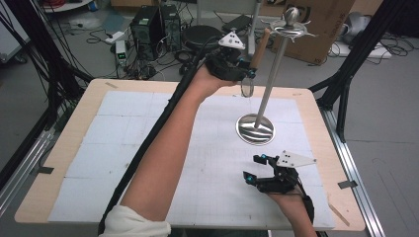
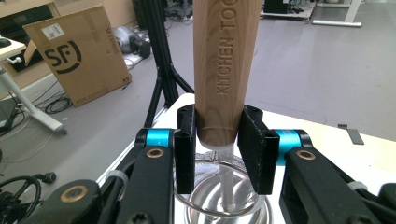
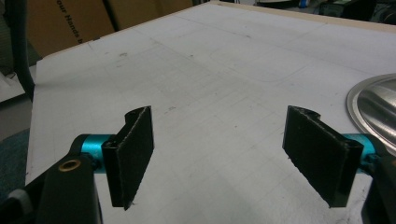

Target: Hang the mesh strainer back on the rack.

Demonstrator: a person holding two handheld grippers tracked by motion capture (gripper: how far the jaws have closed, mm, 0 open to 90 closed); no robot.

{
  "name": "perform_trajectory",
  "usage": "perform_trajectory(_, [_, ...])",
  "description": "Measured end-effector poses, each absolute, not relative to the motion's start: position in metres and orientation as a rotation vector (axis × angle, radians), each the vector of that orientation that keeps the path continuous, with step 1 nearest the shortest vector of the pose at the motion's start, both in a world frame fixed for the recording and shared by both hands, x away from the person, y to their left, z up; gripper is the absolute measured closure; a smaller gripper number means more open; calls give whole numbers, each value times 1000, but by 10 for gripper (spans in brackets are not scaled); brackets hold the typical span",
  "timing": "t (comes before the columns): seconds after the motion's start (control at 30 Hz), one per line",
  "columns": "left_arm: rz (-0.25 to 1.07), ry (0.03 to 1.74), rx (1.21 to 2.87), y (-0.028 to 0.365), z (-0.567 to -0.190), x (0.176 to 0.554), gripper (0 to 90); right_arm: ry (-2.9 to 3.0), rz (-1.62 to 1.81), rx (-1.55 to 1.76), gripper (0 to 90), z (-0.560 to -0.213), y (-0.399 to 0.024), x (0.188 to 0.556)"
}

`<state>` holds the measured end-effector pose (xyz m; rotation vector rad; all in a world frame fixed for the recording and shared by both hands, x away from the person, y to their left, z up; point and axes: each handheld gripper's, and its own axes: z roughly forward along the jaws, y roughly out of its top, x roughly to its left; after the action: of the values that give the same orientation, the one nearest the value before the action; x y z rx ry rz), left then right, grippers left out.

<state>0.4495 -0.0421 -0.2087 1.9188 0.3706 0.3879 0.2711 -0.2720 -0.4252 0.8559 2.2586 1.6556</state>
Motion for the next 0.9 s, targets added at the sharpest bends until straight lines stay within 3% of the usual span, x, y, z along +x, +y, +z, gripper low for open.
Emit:
perform_trajectory(0.47, [402,365,1930,-43,-209,443,540,2257,1661,848,240,-424,-271,270])
perform_trajectory(0.9, [344,394,1934,-19,-208,435,396,2272,1651,830,240,-424,-267,270])
